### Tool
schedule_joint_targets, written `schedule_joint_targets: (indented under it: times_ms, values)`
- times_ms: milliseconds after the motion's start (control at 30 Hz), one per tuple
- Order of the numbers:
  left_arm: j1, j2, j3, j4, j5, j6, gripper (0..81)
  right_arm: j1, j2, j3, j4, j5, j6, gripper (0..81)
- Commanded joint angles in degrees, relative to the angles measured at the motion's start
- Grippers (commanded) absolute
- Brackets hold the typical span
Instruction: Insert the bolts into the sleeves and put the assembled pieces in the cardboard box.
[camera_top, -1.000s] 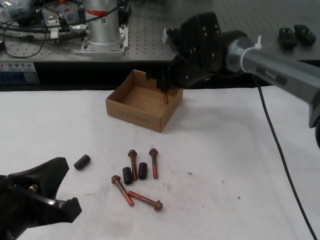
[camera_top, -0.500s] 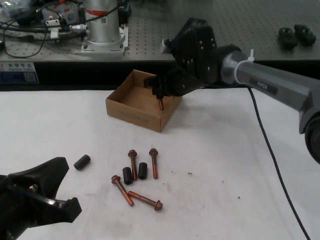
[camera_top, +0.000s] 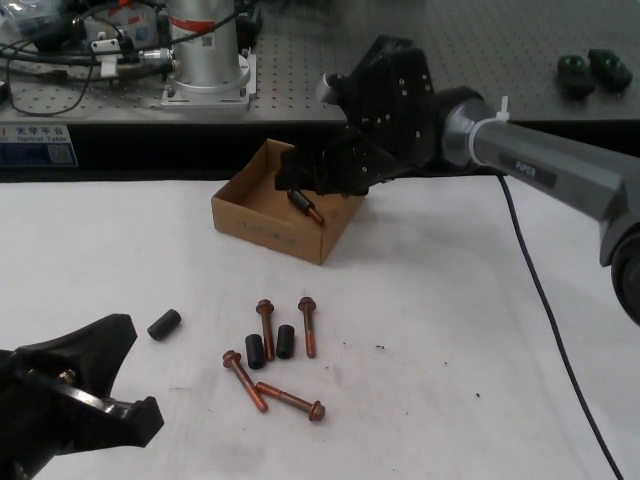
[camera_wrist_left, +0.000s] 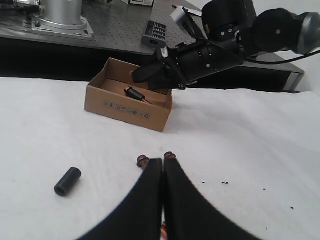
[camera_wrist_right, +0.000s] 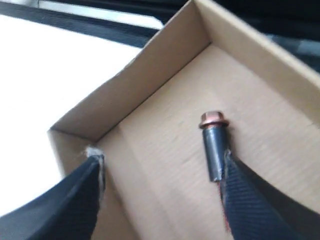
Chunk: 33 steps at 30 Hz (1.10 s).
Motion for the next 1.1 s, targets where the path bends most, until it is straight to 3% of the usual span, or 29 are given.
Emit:
schedule_joint_targets:
  times_ms: [0, 233, 333, 500, 567, 833, 1067]
  values:
    - [0.2, -0.4, 0.0, -0.4, -0.8, 1.5, 0.7, 0.4, -3.5, -0.8, 0.8, -2.2, -1.7, 47.9]
    - [0.2, -0.4, 0.2, -0.3, -1.6, 3.3, 0.7, 4.3, -15.2, -0.8, 21.4, 2.3, -18.0, 33.3]
    - [0.2, -0.4, 0.2, 0.1, -1.6, 4.1, 0.7, 6.4, -18.6, -0.8, 30.8, 5.9, -21.0, 27.7]
    - [0.2, -0.4, 0.2, 0.6, -1.6, 5.9, 0.6, 9.7, -23.0, -0.8, 39.2, 8.3, -20.9, 0.3]
    - [0.2, -0.4, 0.2, 0.6, -1.6, 6.1, 0.6, 10.8, -24.9, -0.8, 39.8, 8.3, -19.4, 5.9]
    - [0.2, -0.4, -2.5, 10.2, -4.6, 6.1, 0.6, 16.8, -34.5, 3.4, 40.8, 16.1, -18.7, 5.8]
    - [0.2, -0.4, -5.7, 18.2, -4.6, 4.2, 0.6, 20.9, -51.3, 31.8, 21.5, 17.8, -14.8, 5.8]
